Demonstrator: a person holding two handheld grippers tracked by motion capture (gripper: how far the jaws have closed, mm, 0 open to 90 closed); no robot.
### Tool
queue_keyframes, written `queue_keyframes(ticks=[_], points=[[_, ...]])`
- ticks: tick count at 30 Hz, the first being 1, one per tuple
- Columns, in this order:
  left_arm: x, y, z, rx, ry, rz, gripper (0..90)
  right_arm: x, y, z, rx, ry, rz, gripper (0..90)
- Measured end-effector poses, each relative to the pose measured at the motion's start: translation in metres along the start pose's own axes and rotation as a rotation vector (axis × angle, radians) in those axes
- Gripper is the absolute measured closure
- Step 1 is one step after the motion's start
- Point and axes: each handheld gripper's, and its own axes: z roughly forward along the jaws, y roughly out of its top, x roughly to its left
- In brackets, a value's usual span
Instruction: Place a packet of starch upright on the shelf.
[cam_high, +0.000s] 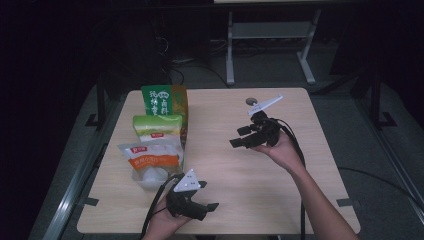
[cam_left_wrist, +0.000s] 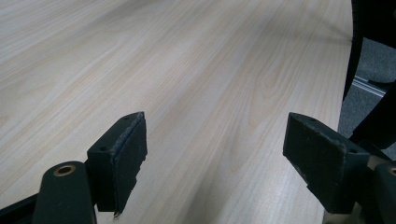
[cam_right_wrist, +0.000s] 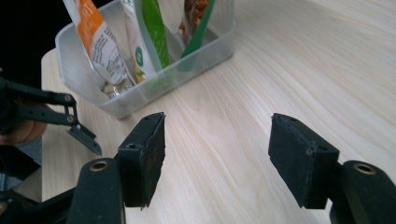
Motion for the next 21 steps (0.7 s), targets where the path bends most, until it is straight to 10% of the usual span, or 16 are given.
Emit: queue_keyframes(ticks=[21], points=[[0.002,-0.001,-0.001,-0.002,0.003,-0.015,21.3,-0.005,-0.059,-0.027,-0.009,-0.031,0.08,33.3]])
